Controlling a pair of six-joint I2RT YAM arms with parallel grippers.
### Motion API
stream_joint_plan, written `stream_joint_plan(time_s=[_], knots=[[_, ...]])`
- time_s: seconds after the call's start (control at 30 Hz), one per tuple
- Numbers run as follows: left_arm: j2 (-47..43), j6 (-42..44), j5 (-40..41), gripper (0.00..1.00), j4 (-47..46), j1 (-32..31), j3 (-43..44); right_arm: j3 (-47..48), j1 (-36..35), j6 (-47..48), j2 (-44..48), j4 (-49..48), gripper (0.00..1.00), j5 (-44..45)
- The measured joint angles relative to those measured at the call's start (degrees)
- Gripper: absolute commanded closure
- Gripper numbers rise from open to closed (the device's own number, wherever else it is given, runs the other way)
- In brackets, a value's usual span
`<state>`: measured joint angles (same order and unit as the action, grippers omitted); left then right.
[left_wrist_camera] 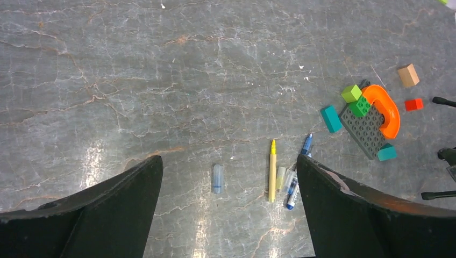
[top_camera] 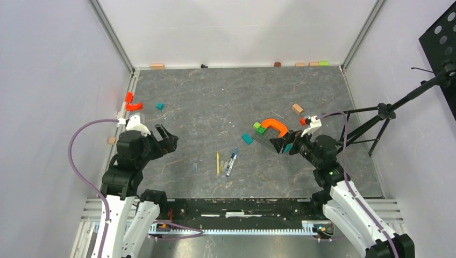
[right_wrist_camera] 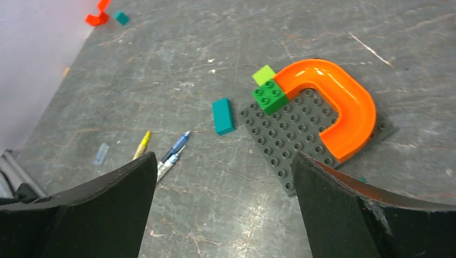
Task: Insert the pens into the pen caps
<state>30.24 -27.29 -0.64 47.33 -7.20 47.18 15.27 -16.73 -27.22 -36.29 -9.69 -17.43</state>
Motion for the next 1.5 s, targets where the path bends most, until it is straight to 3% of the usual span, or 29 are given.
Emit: stream_joint_plan(time_s=[0.27,0.57,0.87,1.2,1.37,1.5], knots=[[-0.2,0.0,-1.2,0.0,-0.8,0.0,-0.4,5.1,-1.9,0.0,-0.7,13.1,0.02,10.4],[0.9,0.0,-2.7,0.0,-1.2,0.0,-0.4,12.8,-9.4,-2.0,-5.8,26.4,0.02,21.7],[1.6,0.0,-3.0,0.0,-1.2,0.0,-0.7,17.9,-27.8,-9.3,-14.5,32.6,0.02,33.4],[1.6,0.0,-3.0,0.0,-1.2,0.0,-0.7,26.9,-46.6,-24.2,-24.8,40.4,0.02,47.6],[1.2,0.0,-3.0,0.0,-1.2,0.0,-0.8,33.7,-52.0,-29.4,-35.2,43.6,0.01,50.5],[0.8,0.0,-3.0,0.0,-1.2,0.0,-0.9,37.7,-54.4,-30.6,-42.0,43.5,0.09,50.9]])
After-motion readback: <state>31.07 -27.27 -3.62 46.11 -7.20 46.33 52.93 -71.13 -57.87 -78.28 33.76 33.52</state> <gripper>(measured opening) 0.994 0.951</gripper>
